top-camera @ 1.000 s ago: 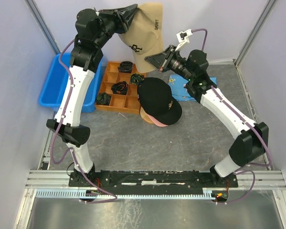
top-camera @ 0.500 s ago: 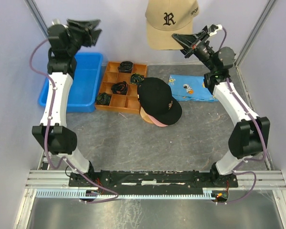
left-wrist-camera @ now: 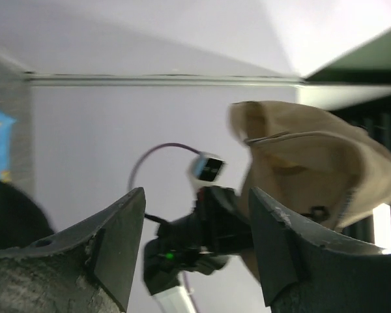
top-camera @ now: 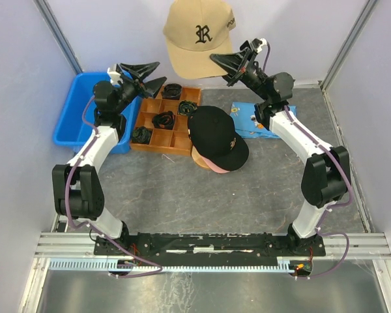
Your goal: Stack the hats
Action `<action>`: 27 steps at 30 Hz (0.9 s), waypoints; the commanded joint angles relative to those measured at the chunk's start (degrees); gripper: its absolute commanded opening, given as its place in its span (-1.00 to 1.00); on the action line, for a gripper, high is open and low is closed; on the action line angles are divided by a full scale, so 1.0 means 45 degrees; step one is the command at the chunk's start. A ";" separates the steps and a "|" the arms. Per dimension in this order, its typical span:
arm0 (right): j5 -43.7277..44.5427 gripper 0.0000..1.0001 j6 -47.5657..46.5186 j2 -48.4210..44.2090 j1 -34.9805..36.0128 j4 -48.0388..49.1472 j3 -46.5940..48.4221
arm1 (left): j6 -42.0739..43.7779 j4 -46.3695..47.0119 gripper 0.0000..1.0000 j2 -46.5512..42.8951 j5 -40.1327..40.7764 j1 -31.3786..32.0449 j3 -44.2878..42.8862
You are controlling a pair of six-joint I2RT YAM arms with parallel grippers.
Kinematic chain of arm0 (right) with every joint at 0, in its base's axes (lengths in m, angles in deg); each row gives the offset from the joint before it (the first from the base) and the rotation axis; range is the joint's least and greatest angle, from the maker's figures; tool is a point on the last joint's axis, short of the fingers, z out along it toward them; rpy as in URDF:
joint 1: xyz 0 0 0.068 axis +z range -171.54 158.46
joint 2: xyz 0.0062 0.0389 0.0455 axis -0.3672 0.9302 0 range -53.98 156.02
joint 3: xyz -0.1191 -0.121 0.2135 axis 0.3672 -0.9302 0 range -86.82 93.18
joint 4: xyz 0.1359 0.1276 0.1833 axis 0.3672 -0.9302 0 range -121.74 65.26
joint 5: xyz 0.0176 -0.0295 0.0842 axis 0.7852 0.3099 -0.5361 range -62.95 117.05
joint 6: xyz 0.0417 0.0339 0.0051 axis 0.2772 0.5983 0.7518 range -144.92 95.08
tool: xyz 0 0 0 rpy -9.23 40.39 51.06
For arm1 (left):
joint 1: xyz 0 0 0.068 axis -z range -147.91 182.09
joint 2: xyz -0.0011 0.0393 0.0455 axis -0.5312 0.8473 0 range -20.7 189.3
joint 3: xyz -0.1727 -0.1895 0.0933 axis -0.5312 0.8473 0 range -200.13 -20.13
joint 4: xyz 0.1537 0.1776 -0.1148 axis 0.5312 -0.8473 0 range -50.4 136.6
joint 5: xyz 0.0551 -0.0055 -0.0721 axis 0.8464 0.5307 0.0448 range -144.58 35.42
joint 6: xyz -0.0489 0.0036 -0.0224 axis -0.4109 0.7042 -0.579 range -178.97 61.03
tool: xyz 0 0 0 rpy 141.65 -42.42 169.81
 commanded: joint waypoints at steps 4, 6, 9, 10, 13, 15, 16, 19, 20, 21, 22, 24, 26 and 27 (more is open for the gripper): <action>-0.1243 -1.00 0.4634 -0.0978 -0.0067 0.0811 -0.0290 | -0.6125 0.8603 0.44 -0.0050 0.0759 0.0119 0.0317; -0.1413 -1.00 0.4249 -0.1047 -0.0077 0.0479 -0.0466 | -0.6261 0.8373 0.45 -0.0162 0.0701 0.0174 -0.0076; -0.1319 -1.00 0.4131 -0.0963 -0.0062 0.0418 -0.0701 | -0.5702 0.7261 0.48 -0.0528 0.0259 0.0326 -0.0532; -0.1359 -1.00 0.4132 -0.0907 -0.0067 0.0442 -0.0644 | -0.5350 0.6762 0.49 -0.0670 0.0081 0.0408 -0.0668; -0.1409 -1.00 0.4016 -0.0891 -0.0062 0.0226 -0.0544 | -0.4061 0.5074 0.50 -0.1029 -0.0343 0.0735 -0.0831; -0.1480 -1.00 0.3856 -0.0922 -0.0053 -0.0006 -0.0502 | -0.3537 0.4409 0.51 -0.1143 -0.0417 0.0902 -0.0799; -0.1484 -1.00 0.3812 -0.0946 -0.0041 -0.0095 -0.0516 | -0.3380 0.4240 0.51 -0.1166 -0.0418 0.0993 -0.0804; -0.1494 -1.00 0.3734 -0.1010 -0.0047 -0.0200 -0.0590 | -0.2995 0.3738 0.51 -0.1160 -0.0482 0.1280 -0.1010; -0.1486 -1.00 0.3721 -0.1028 -0.0026 -0.0214 -0.0630 | -0.2841 0.3558 0.50 -0.1161 -0.0485 0.1352 -0.1097; -0.1485 -1.00 0.3702 -0.1047 -0.0023 -0.0228 -0.0640 | -0.2639 0.3314 0.51 -0.1159 -0.0471 0.1444 -0.1169; -0.1470 -1.00 0.3697 -0.1067 -0.0028 -0.0257 -0.0678 | -0.2440 0.3034 0.51 -0.1173 -0.0464 0.1522 -0.1263; -0.1463 -1.00 0.3679 -0.1097 -0.0025 -0.0276 -0.0687 | -0.2206 0.2817 0.50 -0.1140 -0.0451 0.1681 -0.1380; -0.1475 -1.00 0.3660 -0.1116 -0.0023 -0.0296 -0.0767 | -0.2133 0.2748 0.46 -0.1054 -0.0437 0.1840 -0.1441; -0.1467 -1.00 0.3668 -0.1144 -0.0032 -0.0297 -0.0818 | -0.2094 0.2675 0.39 -0.1036 -0.0430 0.1918 -0.1461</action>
